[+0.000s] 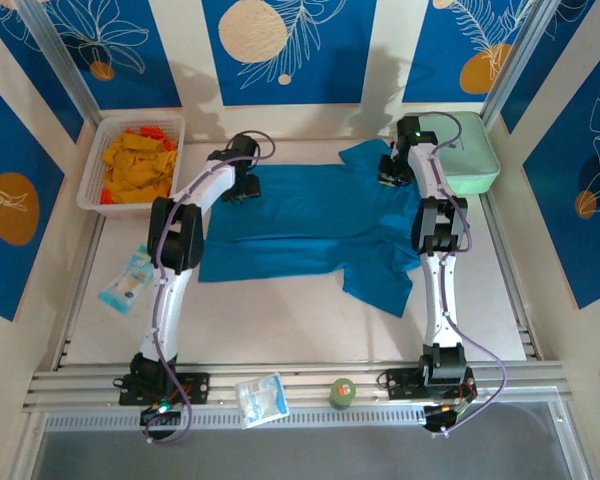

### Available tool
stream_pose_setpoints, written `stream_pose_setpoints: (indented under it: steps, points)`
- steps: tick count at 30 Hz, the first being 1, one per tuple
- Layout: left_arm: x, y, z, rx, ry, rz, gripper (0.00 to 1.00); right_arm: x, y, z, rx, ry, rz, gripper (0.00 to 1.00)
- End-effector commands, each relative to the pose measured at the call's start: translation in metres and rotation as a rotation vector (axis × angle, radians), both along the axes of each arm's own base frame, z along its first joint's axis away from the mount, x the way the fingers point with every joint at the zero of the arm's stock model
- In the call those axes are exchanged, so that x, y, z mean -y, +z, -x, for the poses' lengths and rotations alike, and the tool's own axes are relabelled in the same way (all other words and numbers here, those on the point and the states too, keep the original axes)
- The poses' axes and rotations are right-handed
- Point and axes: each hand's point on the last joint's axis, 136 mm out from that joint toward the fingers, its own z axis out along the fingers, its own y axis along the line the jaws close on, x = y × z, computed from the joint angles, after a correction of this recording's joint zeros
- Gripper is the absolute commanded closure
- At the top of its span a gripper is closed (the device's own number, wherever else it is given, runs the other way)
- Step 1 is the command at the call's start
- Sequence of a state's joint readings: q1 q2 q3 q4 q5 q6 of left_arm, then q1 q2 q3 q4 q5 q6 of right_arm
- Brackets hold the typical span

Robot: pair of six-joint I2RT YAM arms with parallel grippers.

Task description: Fold and stack the t-shirts

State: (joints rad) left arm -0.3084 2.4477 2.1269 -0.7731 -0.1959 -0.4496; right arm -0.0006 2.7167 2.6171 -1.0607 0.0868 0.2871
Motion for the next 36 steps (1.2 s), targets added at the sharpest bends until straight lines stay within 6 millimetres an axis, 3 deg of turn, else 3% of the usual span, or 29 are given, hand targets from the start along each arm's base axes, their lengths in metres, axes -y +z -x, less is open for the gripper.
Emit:
stream_pose_setpoints:
  steps: [1,6,11,18,27,31,36]
  points:
    - [-0.022,-0.015,0.003,-0.056,0.038,-0.046,0.35,0.012,-0.009,0.008,-0.046,-0.008,0.054,0.86]
    - [-0.019,-0.046,0.031,-0.178,0.022,-0.024,0.38,0.016,-0.031,0.038,-0.171,0.050,0.189,0.94]
    - [-0.021,-0.041,0.061,-0.190,0.004,-0.036,0.41,0.017,-0.040,0.075,-0.282,0.107,0.295,1.00]
    - [-0.027,-0.041,0.113,-0.199,0.010,0.009,0.44,0.017,-0.029,0.120,-0.321,0.094,0.302,1.00]
    - [-0.023,-0.049,0.153,-0.220,0.000,0.040,0.44,0.019,-0.028,0.157,-0.362,0.055,0.255,1.00]
    - [-0.025,-0.023,0.147,-0.177,-0.001,0.022,0.41,0.010,-0.007,0.146,-0.299,0.060,0.205,1.00]
    - [-0.036,0.049,0.119,-0.075,-0.007,-0.059,0.32,-0.010,0.058,0.123,-0.154,0.097,0.131,0.90]
